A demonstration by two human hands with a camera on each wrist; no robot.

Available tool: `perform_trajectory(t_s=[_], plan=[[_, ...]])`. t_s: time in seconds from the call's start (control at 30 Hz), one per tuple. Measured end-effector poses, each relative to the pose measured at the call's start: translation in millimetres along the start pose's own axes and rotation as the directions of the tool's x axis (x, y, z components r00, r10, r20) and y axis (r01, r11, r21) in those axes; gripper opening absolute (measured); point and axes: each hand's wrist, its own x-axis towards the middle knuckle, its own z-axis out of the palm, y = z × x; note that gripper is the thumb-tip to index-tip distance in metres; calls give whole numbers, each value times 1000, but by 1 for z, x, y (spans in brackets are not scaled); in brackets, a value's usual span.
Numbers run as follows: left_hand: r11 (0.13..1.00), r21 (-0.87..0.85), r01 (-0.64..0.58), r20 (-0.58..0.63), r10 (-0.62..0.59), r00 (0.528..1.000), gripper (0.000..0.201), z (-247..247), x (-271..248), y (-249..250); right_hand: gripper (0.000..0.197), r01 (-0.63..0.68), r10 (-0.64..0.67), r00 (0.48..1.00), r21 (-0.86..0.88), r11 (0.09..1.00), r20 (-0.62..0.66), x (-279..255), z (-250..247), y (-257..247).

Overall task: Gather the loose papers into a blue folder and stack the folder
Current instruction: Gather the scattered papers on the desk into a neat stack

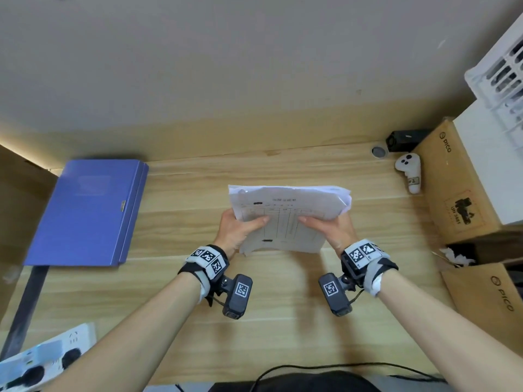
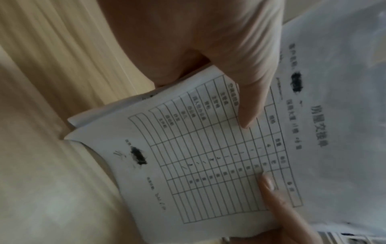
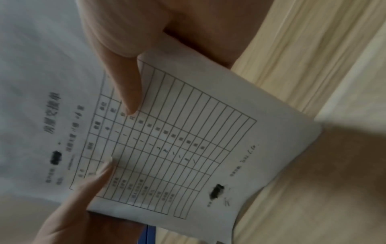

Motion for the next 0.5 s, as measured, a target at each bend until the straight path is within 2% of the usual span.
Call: perform_trajectory(t_s=[0.07, 0.13, 0.27, 0.4, 0.5], plan=[[999, -42, 5, -13, -6, 1000, 29, 5, 3, -2, 63, 8, -7, 999, 8, 1000, -35, 4, -4, 3], [996, -93, 14, -14, -16, 1000, 28, 11, 6, -2, 54, 8, -6, 998, 22, 1000, -55, 8, -8, 6], [986, -127, 104, -47, -111, 993, 23, 23, 14, -9, 42, -48, 48, 998, -13, 999, -35, 16, -8, 13], [984, -36, 177, -68, -179, 982, 28, 24, 30, -19, 21, -127, 124, 989, -27, 992, -76, 34, -15, 9], [970, 86, 227, -89, -219, 972, 23, 21, 40, -34, 19, -211, 207, 973, -33, 977, -99, 54, -27, 23]])
